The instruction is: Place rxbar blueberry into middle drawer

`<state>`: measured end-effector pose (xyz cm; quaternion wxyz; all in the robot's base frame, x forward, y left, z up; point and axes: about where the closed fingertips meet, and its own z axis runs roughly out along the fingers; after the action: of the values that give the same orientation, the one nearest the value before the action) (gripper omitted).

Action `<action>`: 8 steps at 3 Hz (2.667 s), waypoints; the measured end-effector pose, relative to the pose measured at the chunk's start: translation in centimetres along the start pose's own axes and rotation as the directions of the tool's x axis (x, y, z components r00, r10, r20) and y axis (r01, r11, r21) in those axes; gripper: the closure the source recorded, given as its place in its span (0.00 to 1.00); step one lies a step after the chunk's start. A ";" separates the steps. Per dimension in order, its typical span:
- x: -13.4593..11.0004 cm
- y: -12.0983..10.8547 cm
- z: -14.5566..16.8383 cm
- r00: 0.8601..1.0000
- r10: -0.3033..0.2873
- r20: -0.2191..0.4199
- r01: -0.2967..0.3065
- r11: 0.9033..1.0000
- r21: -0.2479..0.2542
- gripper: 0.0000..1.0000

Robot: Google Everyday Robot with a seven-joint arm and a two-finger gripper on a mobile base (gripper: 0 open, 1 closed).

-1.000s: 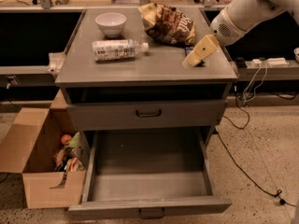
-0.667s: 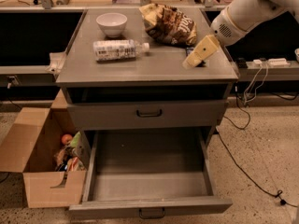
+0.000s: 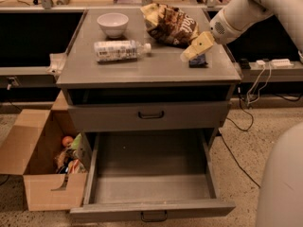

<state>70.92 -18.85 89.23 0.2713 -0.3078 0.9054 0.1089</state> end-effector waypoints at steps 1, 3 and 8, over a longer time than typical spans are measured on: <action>-1.0 -2.1 2.5 0.991 0.136 0.008 -0.136 0.990 0.022 0.00; -2.2 -4.4 7.1 0.978 0.210 -0.017 -0.206 0.971 0.122 0.00; -2.8 -4.9 8.5 0.967 0.255 -0.026 -0.249 0.959 0.138 0.92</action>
Offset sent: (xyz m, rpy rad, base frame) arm 0.0833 0.0005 -0.0393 -0.0138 0.0236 -0.2842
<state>79.37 -18.18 83.64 0.2557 -0.1734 0.9481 0.0748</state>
